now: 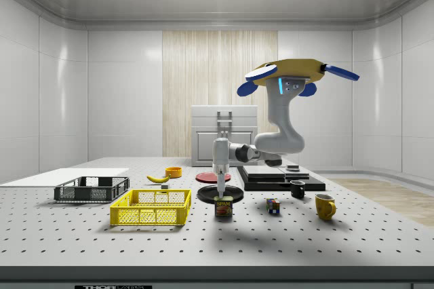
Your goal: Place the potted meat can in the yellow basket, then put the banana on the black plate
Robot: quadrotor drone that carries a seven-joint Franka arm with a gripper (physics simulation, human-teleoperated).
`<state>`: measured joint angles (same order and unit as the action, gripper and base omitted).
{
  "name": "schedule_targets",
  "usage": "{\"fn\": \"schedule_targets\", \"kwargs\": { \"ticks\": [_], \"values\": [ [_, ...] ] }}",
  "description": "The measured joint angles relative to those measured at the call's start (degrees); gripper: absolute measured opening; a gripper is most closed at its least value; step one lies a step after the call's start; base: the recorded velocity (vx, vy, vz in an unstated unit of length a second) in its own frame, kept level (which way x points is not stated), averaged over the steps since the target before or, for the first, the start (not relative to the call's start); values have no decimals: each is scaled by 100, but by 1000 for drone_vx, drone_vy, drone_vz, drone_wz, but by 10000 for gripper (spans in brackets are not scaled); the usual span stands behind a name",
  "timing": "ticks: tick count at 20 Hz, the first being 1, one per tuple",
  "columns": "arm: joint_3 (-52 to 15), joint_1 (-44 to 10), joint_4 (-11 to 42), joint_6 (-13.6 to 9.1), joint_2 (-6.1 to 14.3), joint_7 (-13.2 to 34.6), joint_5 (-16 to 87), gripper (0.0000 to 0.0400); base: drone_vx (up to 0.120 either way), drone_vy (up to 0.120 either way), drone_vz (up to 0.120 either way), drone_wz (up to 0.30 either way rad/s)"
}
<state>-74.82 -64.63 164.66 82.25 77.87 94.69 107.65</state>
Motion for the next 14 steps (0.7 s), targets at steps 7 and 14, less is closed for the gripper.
{"fn": "schedule_targets", "kwargs": {
  "ticks": [7,14],
  "values": [
    [280,-23,-65,228,141,-9,237,400,0,0,0,0],
    [510,-35,-132,412,245,-34,433,400,0,0,0,0]
  ]
}}
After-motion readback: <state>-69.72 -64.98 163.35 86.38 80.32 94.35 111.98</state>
